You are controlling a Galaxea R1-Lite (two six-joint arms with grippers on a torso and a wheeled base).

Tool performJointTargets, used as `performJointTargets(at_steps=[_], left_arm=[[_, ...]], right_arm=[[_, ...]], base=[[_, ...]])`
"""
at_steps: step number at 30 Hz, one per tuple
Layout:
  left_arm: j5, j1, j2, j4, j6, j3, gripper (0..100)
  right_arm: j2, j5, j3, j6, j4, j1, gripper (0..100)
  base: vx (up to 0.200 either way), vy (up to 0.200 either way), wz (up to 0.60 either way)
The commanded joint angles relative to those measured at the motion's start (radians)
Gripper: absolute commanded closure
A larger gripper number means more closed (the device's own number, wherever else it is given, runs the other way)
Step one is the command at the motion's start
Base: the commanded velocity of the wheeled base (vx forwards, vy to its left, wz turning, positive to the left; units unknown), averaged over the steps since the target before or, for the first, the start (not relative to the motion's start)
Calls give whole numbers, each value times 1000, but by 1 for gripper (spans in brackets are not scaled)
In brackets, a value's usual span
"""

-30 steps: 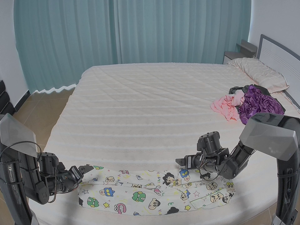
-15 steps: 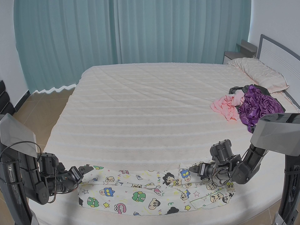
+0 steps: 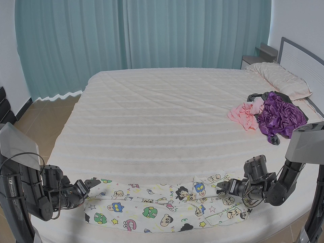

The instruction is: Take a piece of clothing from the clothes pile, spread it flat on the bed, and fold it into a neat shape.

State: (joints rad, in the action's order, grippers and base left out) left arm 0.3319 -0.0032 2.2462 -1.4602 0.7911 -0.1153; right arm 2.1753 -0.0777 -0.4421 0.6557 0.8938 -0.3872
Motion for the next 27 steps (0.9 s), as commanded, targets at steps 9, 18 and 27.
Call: performJointTargets(at_steps=[9, 18, 27], left_arm=[[-1, -1, 1, 0, 0, 0, 0], [-14, -3, 4, 0, 0, -1, 0], [-39, -15, 13, -2, 0, -1, 0]], right_arm=[[95, -2, 184, -30, 270, 19, 0], [259, 29, 189, -56, 576, 71, 0], [265, 49, 169, -56, 582, 71, 0]], base=[[0, 0, 0], [0, 0, 0], [0, 0, 0]])
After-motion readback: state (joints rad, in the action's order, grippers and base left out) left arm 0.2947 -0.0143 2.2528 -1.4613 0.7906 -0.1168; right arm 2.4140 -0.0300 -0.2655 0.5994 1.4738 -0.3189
